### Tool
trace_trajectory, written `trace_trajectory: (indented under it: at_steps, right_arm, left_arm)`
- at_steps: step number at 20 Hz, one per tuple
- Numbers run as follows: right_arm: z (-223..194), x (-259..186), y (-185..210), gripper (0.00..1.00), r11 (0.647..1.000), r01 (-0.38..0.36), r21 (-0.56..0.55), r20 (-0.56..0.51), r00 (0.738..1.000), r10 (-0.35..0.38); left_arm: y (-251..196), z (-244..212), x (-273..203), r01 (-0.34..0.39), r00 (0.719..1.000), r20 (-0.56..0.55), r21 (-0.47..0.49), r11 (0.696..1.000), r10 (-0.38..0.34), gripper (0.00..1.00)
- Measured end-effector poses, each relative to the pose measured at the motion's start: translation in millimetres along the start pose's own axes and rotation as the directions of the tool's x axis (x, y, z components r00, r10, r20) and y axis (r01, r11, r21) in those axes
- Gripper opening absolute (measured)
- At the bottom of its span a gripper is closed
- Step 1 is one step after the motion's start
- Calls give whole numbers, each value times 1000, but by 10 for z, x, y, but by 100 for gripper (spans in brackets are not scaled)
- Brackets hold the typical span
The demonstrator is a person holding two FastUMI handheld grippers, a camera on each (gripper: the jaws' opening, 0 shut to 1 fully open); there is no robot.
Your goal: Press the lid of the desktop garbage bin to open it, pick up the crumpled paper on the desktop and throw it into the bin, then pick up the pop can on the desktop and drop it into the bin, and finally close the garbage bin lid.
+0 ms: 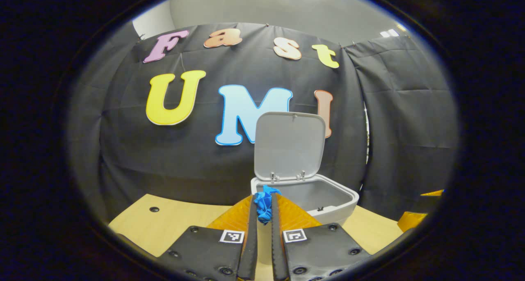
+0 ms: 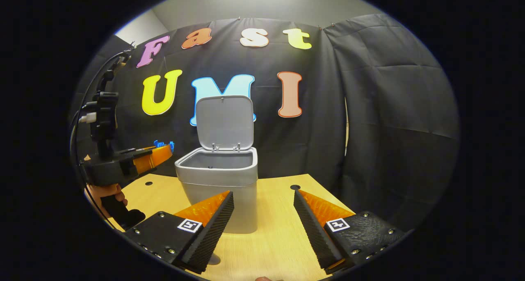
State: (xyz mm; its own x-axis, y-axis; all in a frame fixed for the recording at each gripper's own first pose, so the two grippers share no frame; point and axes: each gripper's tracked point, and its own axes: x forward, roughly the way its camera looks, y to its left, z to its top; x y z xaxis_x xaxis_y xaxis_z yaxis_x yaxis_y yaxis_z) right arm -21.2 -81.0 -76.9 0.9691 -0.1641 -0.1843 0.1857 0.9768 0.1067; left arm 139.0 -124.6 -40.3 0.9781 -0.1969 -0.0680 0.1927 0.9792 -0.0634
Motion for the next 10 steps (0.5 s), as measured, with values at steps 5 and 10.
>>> trace_trajectory:
  at_steps: [5, 10]
  right_arm:
    - [-27, -28, -135, 95, 999, 54, -3, -8, 999, -54]
    - [-52, -50, -239, 94, 995, 102, -15, -21, 995, -103]
  left_arm:
    - [-175, -49, 390, 31, 999, -9, 21, 999, -31, 21]
    - [-350, -194, 617, 77, 996, -39, 23, 997, -76, 32]
